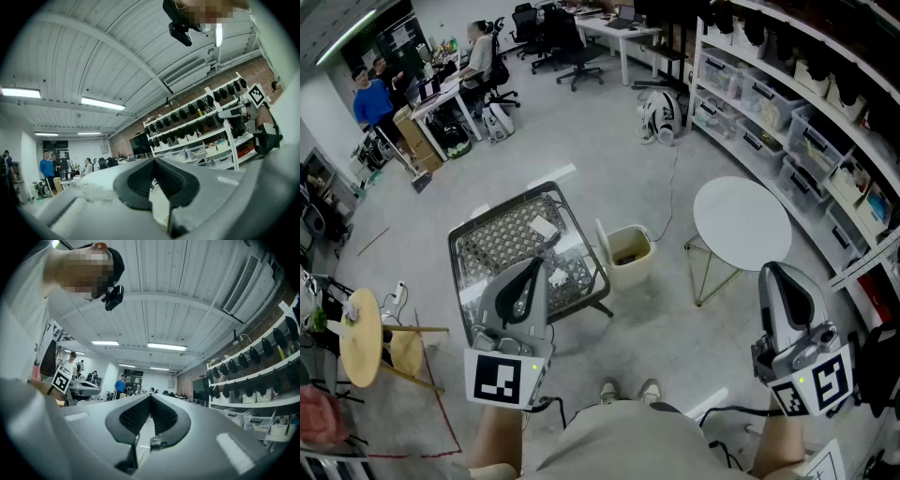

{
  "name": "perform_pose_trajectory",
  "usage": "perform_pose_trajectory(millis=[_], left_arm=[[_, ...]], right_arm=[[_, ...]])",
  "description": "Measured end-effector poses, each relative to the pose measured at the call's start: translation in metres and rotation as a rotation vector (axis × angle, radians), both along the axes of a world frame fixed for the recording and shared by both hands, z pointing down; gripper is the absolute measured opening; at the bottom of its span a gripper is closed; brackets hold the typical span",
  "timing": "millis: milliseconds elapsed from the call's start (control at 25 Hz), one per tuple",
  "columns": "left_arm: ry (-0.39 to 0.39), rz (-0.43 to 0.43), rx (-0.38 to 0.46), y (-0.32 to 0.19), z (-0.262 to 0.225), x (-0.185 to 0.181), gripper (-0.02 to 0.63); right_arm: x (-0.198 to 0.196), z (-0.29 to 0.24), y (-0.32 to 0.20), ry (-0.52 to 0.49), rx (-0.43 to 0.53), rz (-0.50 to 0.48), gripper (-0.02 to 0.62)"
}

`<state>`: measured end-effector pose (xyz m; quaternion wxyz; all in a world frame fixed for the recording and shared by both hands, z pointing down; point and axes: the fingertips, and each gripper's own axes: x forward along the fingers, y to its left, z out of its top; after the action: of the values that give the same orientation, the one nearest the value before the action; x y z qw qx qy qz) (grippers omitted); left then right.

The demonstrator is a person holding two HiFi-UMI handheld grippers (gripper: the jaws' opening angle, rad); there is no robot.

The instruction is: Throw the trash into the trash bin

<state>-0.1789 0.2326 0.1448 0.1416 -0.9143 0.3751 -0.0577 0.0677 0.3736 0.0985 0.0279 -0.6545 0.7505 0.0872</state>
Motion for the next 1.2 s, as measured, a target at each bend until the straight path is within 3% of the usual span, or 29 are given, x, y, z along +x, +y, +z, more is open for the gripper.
perform_pose_trajectory(millis=[120,360,560,600,640,680,840,1200], left_arm=[[0.019,-0.003,-0.026,0.002,0.002,0.007,0.002],[-0.008,0.013,0.016,0.011,-0.001,0.020,0.002],[0.022,0.004,0.002,0.018,-0.003,0.030,0.002],[0.033,0.001,-0.005,0.019,-0.004,0.032,0.023],[0.040,-0.001,-0.013,0.020,-0.005,0.034,0.211],[0.045,-0.006,-0.019,0.021,-0.006,0.036,0.267],[0.077,-0.037,-0.013,0.027,-0.011,0.035,0.267],[0.067,-0.090,-0.001,0.015,-0.002,0.023,0.267]], right_arm=[[0.006,0.001,0.002,0.017,-0.014,0.008,0.003],[0.019,0.007,0.007,0.014,-0.021,0.001,0.003],[0.029,0.008,0.014,0.008,-0.028,-0.017,0.003],[0.031,0.008,0.016,0.005,-0.029,-0.020,0.003],[0.034,0.009,0.017,0.001,-0.031,-0.023,0.003],[0.037,0.010,0.019,-0.005,-0.034,-0.028,0.003],[0.044,0.015,0.027,-0.032,-0.038,-0.052,0.003],[0.047,0.036,0.014,-0.039,-0.067,-0.075,0.003]])
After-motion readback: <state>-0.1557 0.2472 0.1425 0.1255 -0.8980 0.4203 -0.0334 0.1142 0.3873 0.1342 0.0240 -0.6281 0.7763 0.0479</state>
